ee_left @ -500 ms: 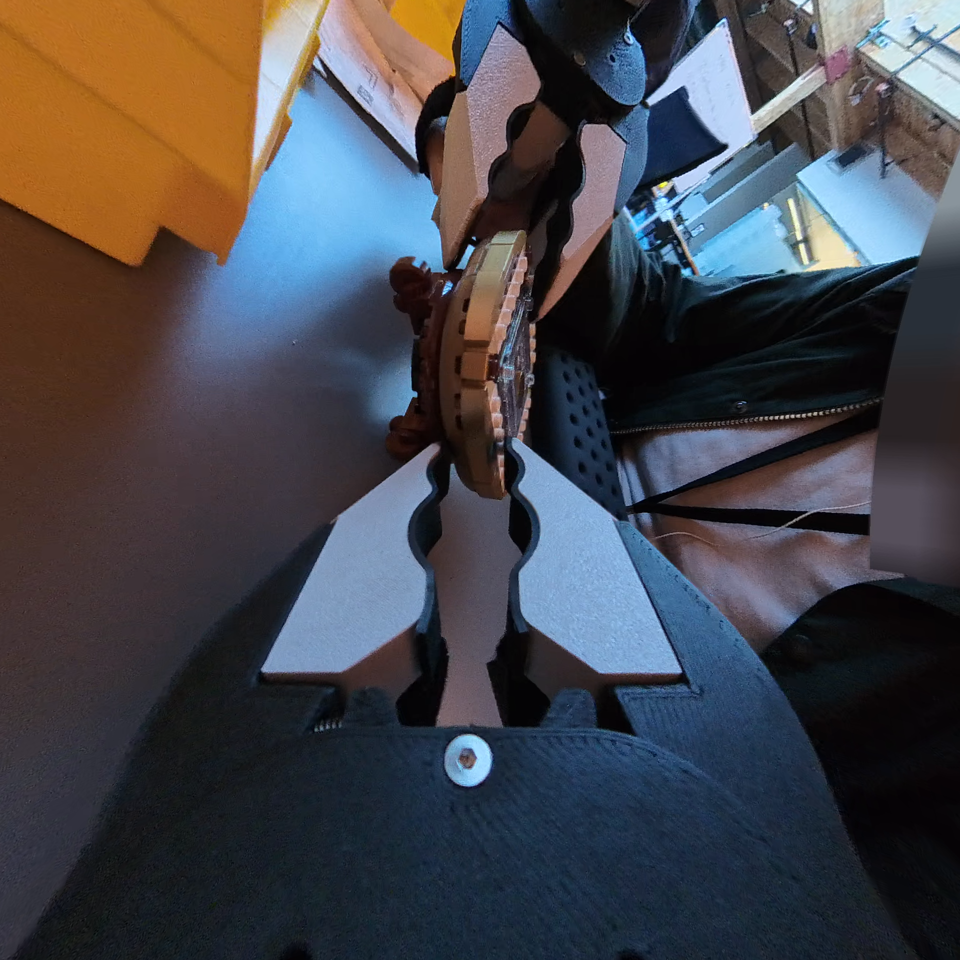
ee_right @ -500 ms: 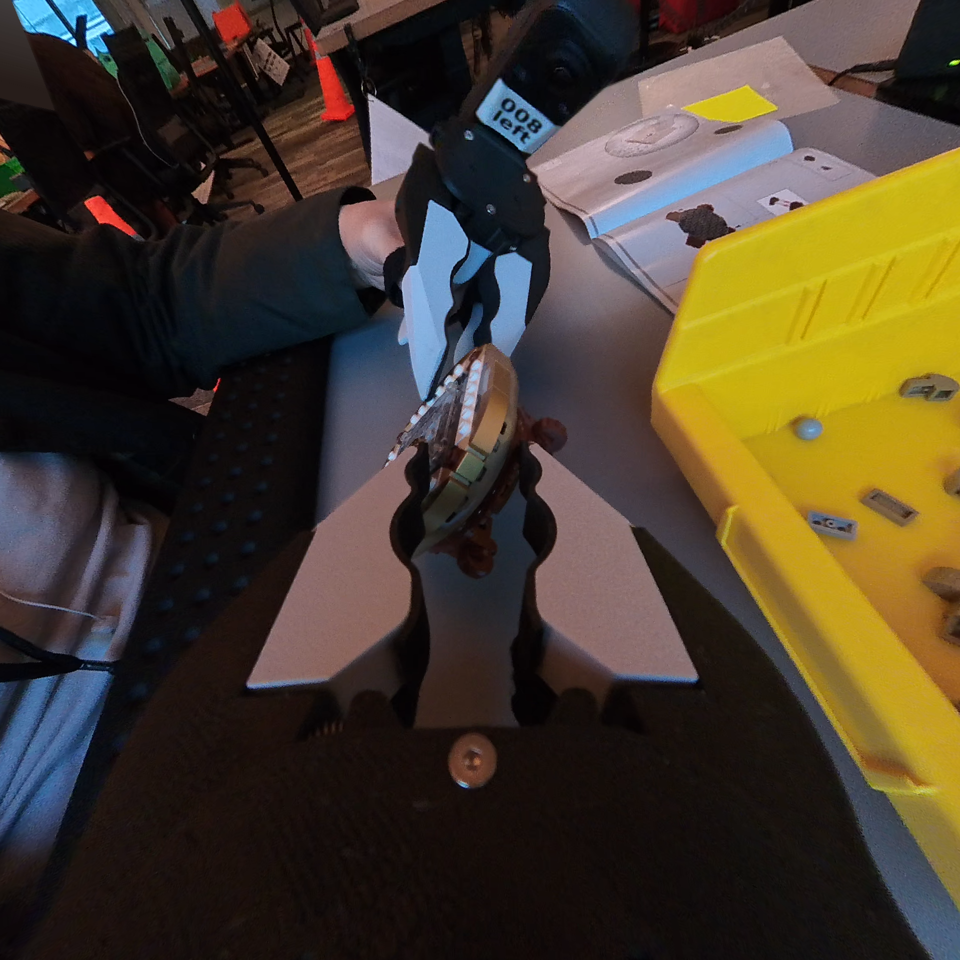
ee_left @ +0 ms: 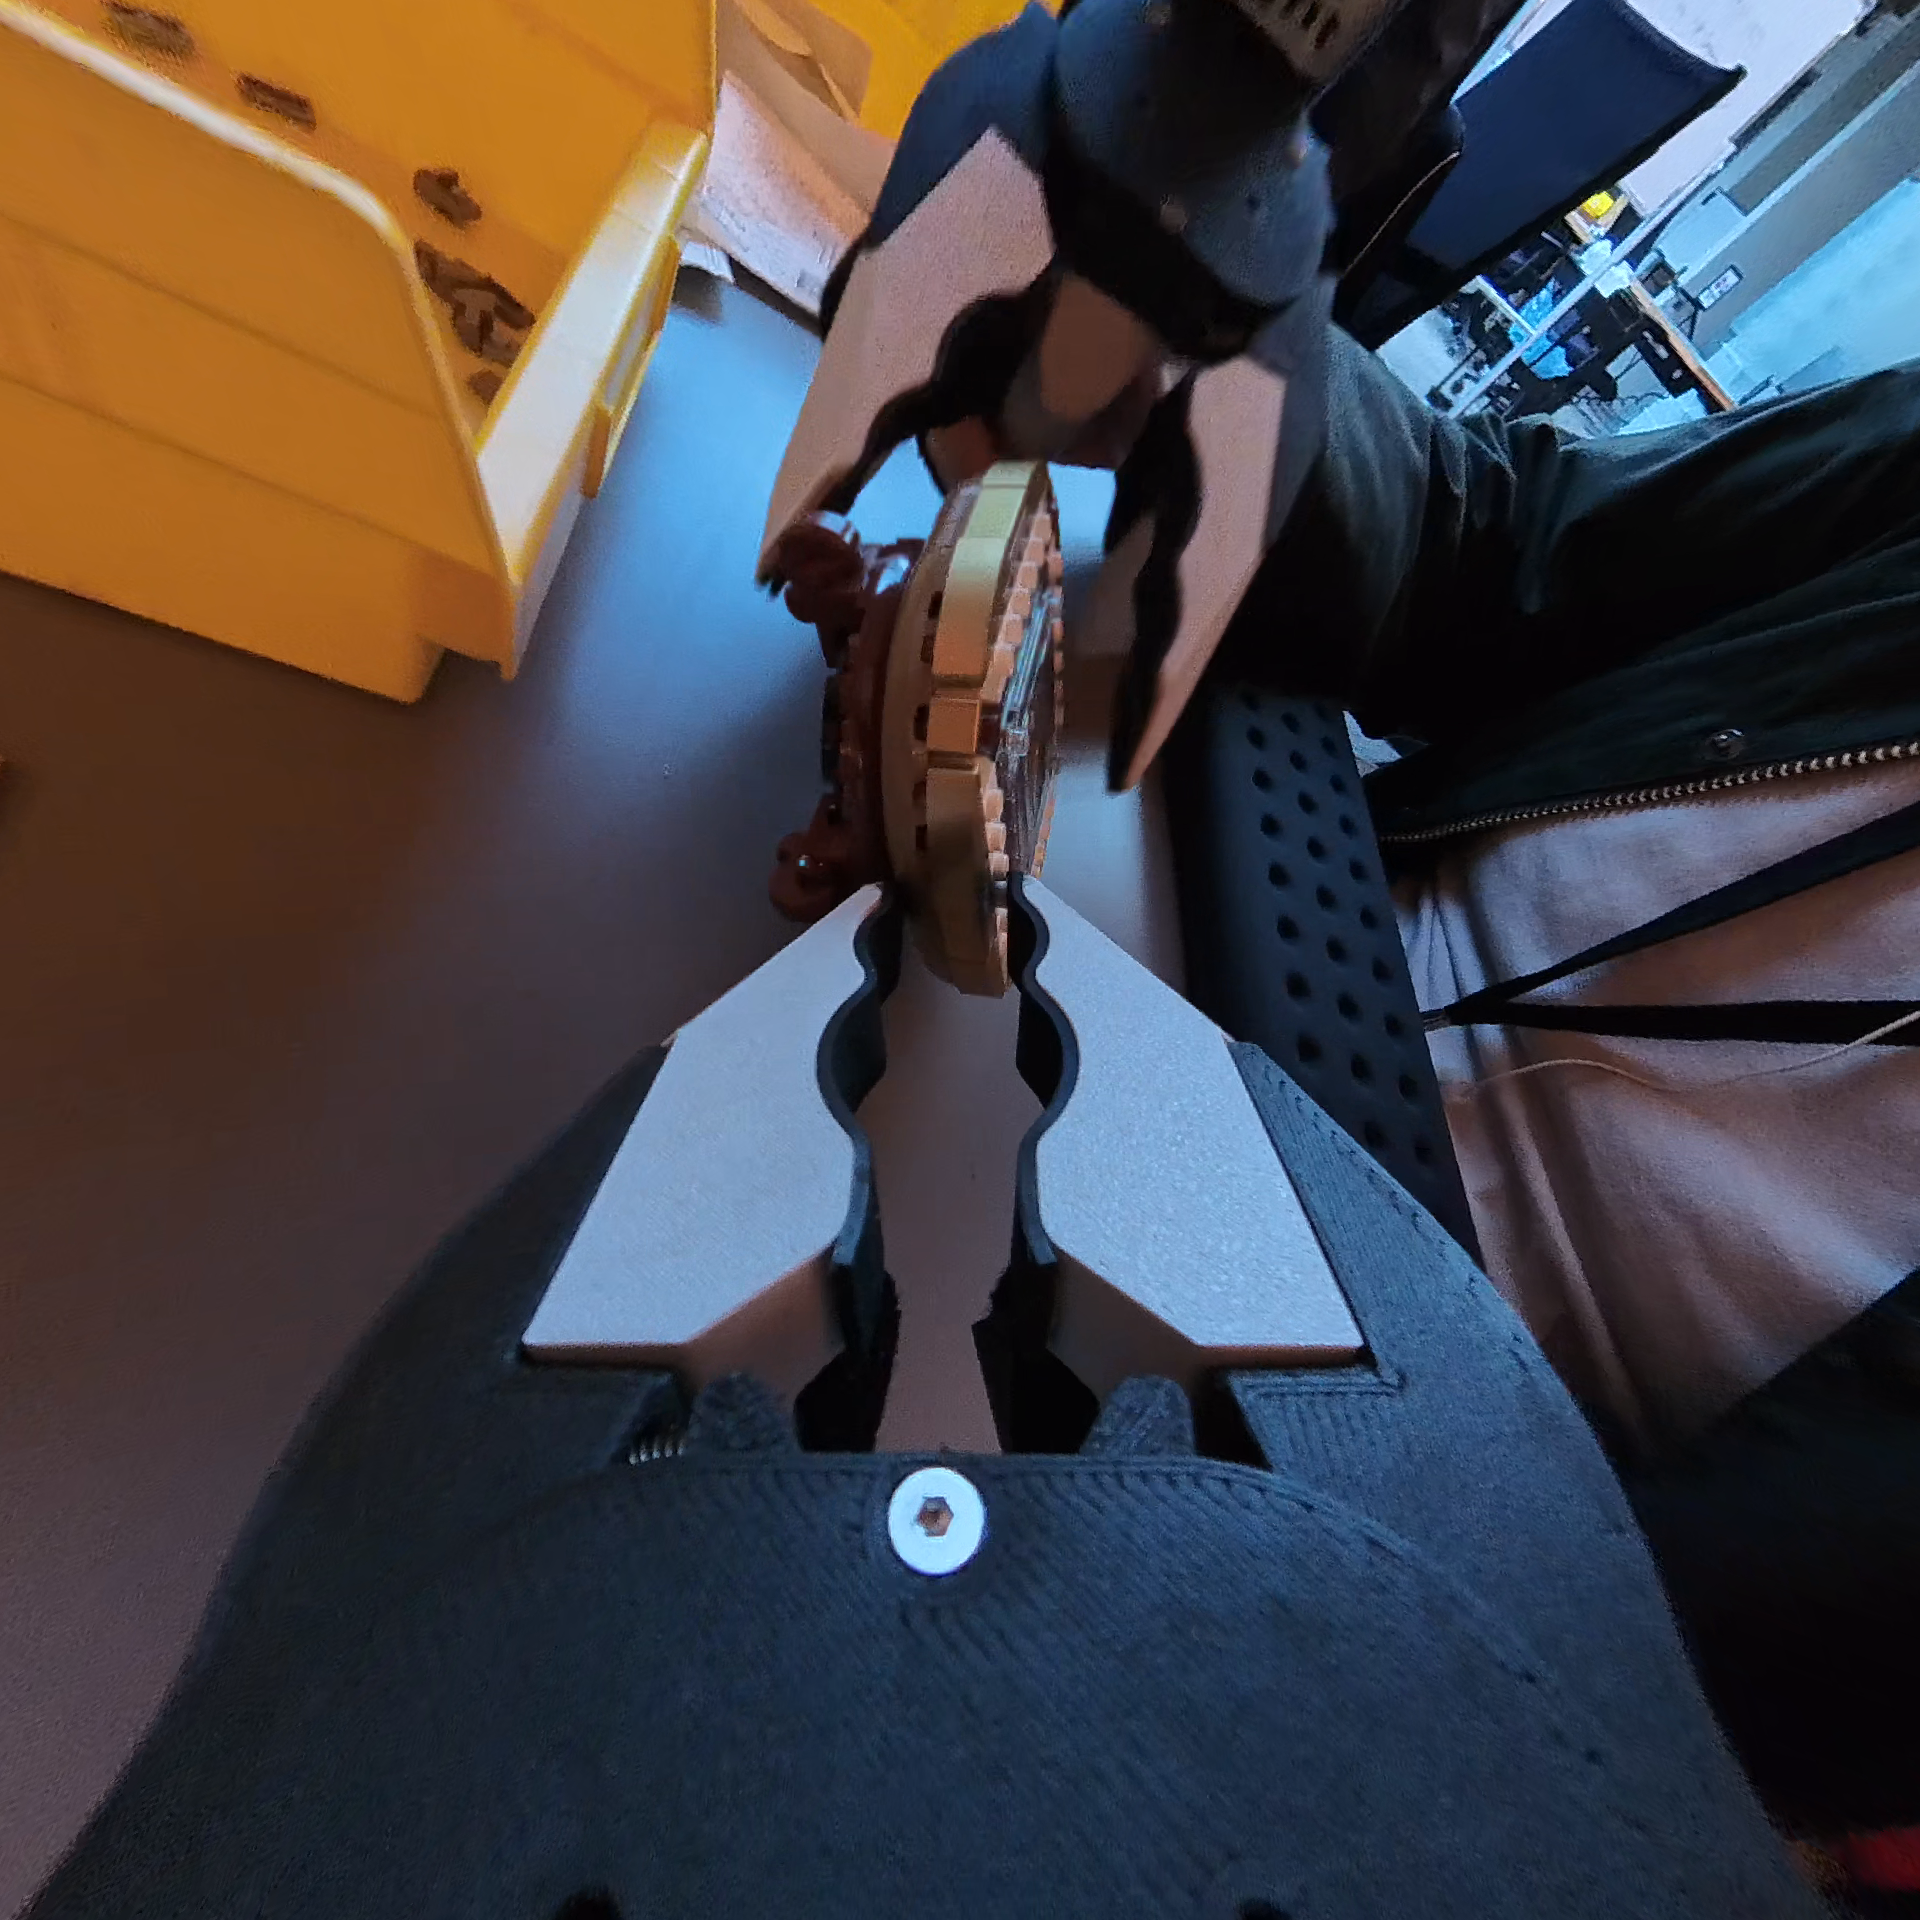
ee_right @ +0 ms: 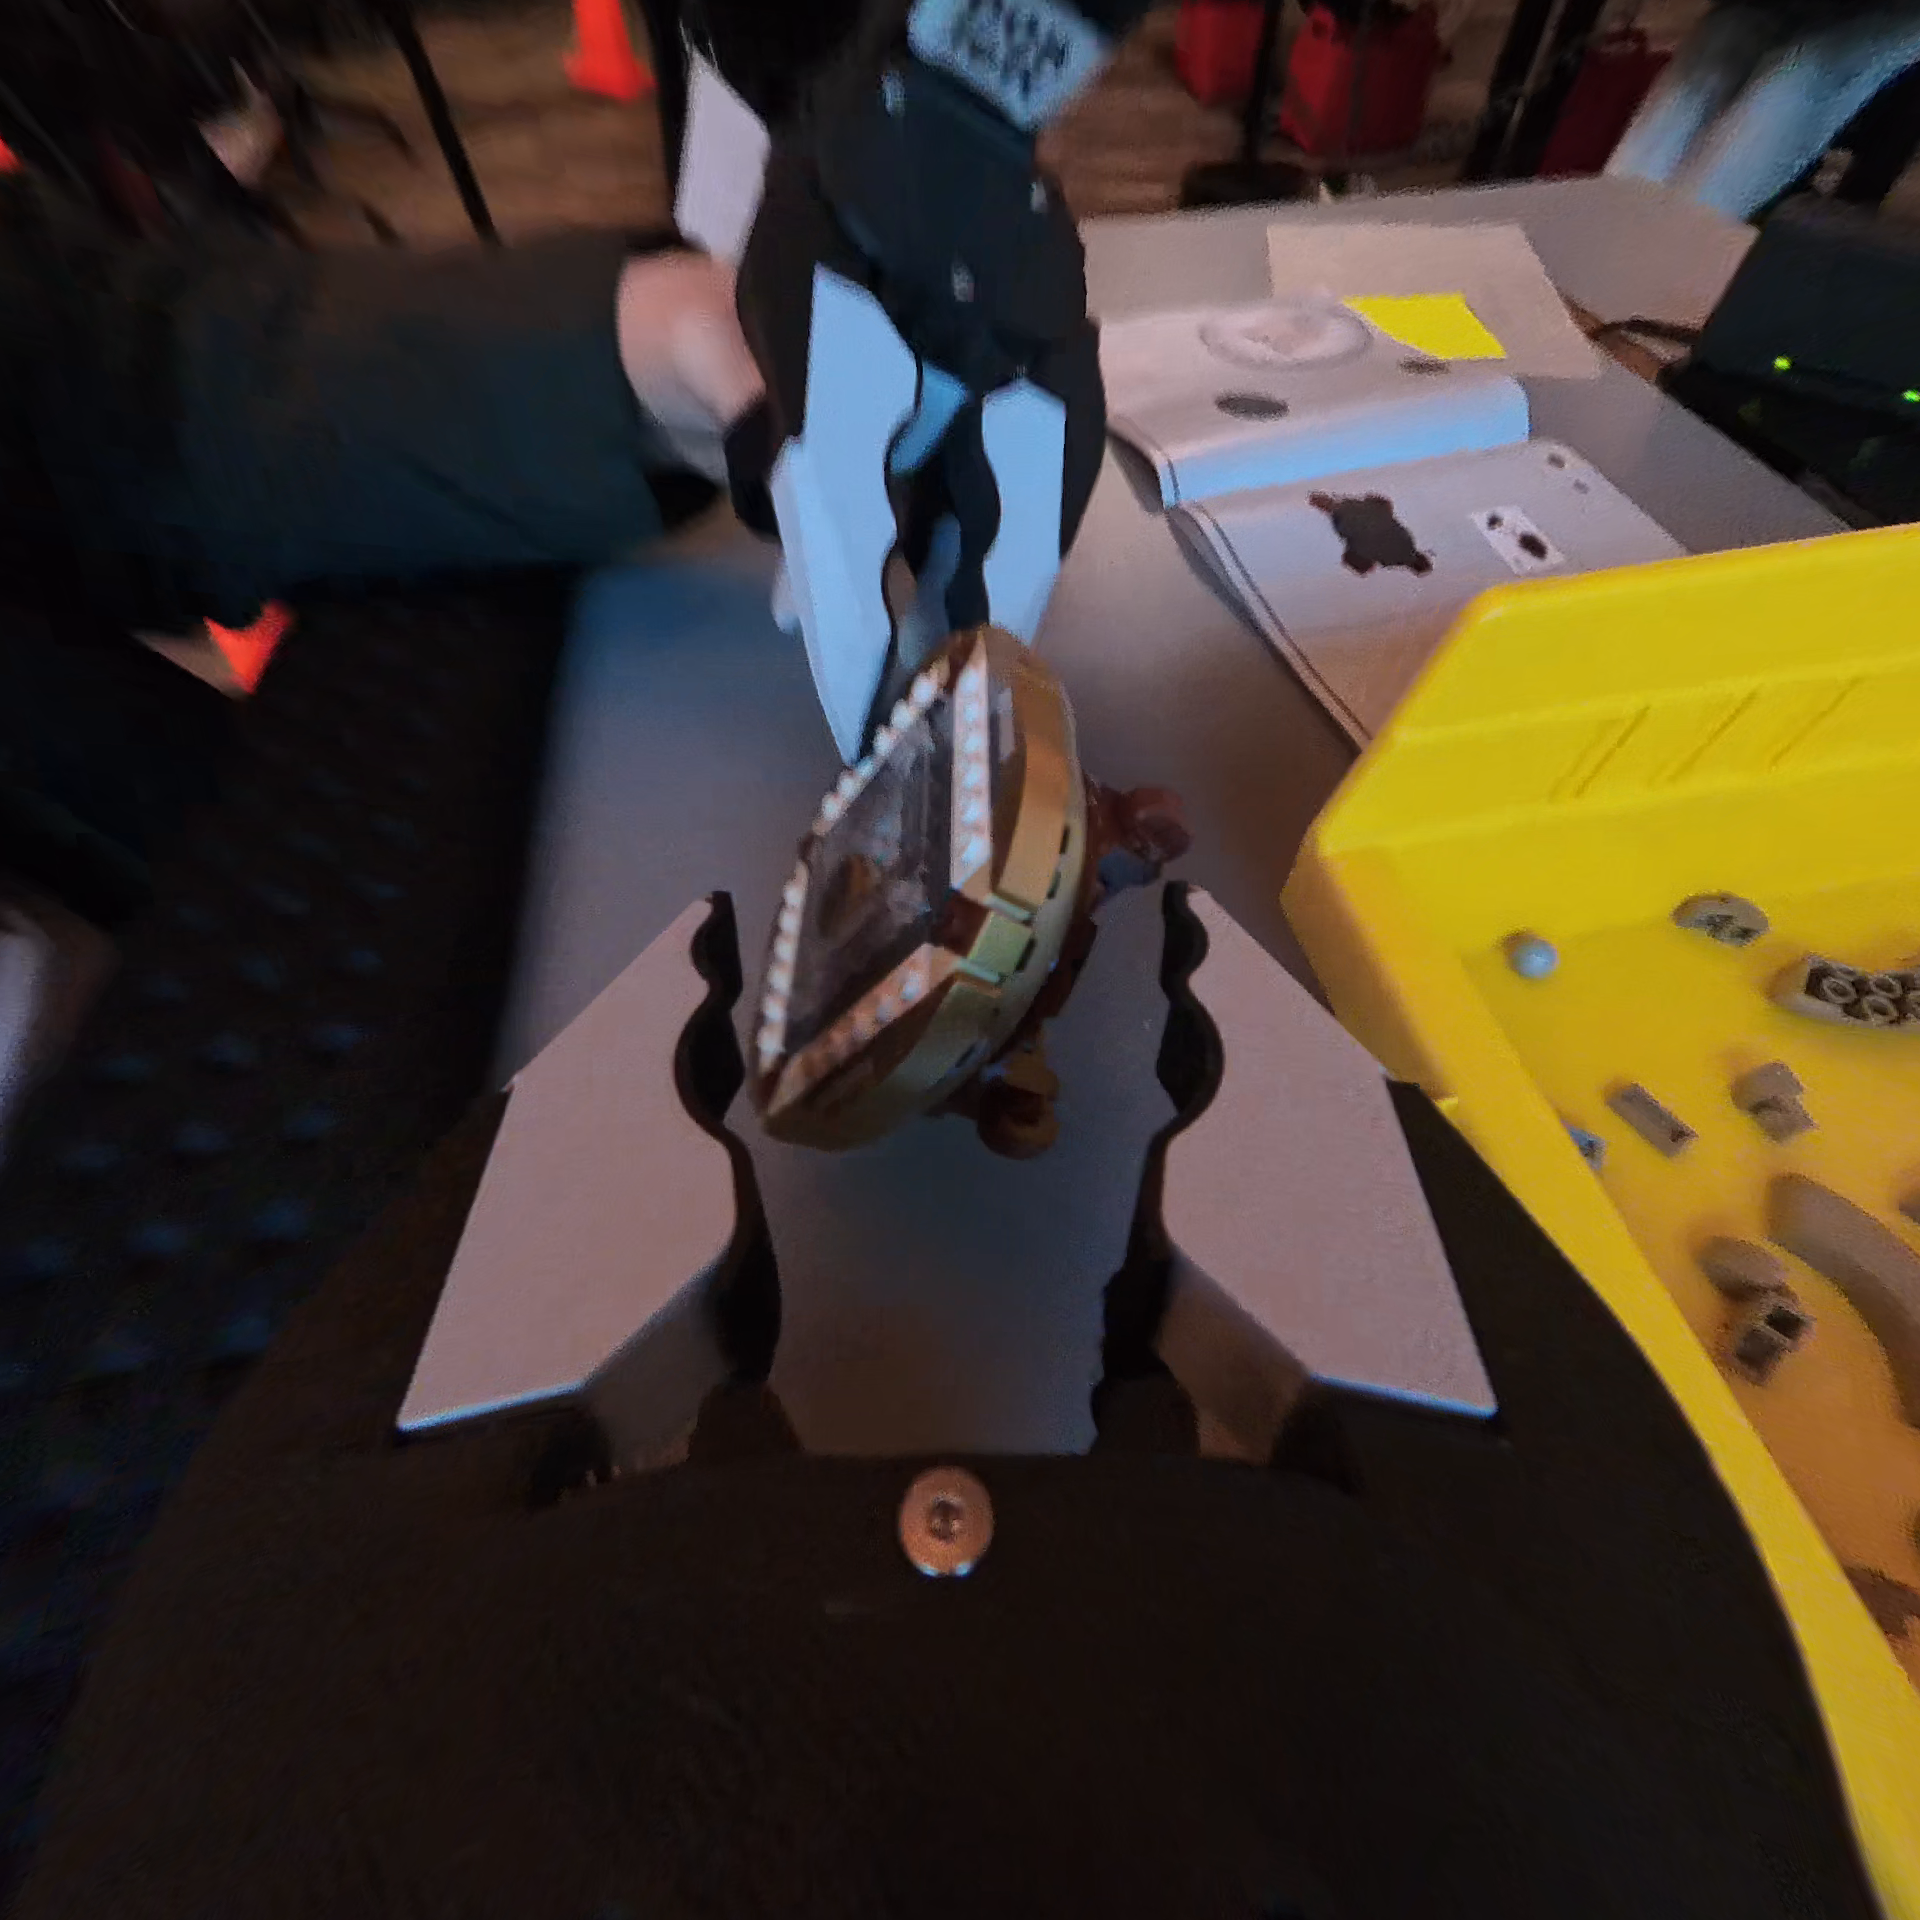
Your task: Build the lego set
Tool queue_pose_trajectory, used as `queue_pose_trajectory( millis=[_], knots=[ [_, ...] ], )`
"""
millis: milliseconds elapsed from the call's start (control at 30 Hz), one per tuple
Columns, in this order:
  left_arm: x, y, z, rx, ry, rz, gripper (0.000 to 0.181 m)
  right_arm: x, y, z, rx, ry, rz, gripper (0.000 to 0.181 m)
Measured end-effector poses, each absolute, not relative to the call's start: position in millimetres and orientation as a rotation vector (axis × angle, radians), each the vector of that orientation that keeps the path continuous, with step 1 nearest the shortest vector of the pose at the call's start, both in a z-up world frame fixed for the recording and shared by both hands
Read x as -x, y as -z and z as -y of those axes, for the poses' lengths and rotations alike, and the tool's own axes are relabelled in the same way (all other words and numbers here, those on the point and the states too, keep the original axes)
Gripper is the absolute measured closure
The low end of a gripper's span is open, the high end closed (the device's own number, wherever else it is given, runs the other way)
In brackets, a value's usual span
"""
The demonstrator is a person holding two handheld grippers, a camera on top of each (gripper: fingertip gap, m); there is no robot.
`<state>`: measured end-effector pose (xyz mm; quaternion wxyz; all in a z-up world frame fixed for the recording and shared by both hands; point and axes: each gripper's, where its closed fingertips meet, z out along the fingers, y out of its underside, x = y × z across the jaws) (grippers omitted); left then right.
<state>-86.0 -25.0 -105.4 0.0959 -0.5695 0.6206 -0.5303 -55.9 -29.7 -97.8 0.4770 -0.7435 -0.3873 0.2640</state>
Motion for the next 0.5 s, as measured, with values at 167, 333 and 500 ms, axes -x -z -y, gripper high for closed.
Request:
queue_pose_trajectory(
  millis=[167, 333, 500],
  knots=[
    [85.9, 101.7, 32.4, 1.544, 1.446, -1.919, 0.162, 60.1, 116.5, 27.0, 1.876, -0.595, 0.987, 0.102],
    [84.4, 100.3, 34.8, 1.440, 1.352, -1.944, 0.162, 65.7, 114.4, 36.2, 1.888, -0.748, 0.987, 0.130],
    [87.2, 99.2, 42.6, 1.323, 1.303, -1.991, 0.163, 64.0, 116.4, 38.6, 1.832, -0.594, 1.106, 0.133]
  ],
)
